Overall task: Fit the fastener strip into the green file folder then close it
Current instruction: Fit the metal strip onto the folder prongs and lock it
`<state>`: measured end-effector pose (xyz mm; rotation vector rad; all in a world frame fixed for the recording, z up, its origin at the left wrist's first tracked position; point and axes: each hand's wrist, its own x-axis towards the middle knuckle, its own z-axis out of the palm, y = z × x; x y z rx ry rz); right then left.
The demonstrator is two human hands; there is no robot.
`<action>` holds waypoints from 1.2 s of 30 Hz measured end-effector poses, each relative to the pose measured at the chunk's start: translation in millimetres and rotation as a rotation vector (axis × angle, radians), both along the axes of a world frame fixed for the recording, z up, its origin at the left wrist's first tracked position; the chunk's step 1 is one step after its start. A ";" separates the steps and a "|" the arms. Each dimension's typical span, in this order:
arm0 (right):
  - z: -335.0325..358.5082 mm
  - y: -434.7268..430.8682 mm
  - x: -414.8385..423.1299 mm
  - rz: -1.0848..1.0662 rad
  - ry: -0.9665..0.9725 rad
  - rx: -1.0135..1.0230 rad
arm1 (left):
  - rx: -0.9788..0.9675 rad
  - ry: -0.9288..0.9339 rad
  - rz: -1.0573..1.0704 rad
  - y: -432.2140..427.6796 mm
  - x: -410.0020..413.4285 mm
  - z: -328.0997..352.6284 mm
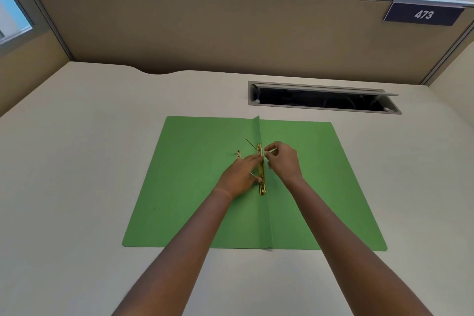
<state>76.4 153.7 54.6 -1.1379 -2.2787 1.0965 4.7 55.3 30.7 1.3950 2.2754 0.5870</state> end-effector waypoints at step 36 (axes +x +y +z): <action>-16.7 46.9 -41.9 0.227 -0.160 0.145 | -0.203 0.248 -0.101 16.7 4.1 5.0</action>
